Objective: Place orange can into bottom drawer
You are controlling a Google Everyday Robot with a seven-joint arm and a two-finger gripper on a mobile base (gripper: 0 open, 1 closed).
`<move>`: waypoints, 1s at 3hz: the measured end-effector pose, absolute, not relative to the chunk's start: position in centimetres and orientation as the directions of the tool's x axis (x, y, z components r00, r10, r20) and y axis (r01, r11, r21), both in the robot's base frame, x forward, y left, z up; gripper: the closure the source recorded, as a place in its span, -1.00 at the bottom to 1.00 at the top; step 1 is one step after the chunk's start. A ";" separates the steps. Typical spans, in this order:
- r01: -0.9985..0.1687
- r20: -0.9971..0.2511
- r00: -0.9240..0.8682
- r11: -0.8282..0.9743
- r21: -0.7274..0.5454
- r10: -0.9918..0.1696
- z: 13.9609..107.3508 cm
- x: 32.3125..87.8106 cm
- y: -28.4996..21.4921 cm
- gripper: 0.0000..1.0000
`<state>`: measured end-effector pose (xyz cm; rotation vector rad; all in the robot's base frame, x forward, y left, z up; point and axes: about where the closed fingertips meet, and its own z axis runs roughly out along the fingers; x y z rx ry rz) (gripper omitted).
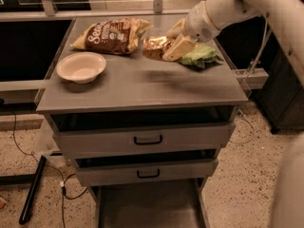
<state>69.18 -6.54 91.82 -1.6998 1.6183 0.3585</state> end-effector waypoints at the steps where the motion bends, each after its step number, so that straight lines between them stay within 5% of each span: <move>1: -0.884 -0.668 0.201 0.161 -0.439 -0.716 97.0 64.5 -8.2 1.00; 3: -0.877 -0.647 0.154 0.199 -0.438 -0.747 93.7 54.4 -9.4 1.00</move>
Offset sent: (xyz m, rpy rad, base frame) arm -0.1897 -0.0155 -0.0707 -0.0411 0.0070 -0.0948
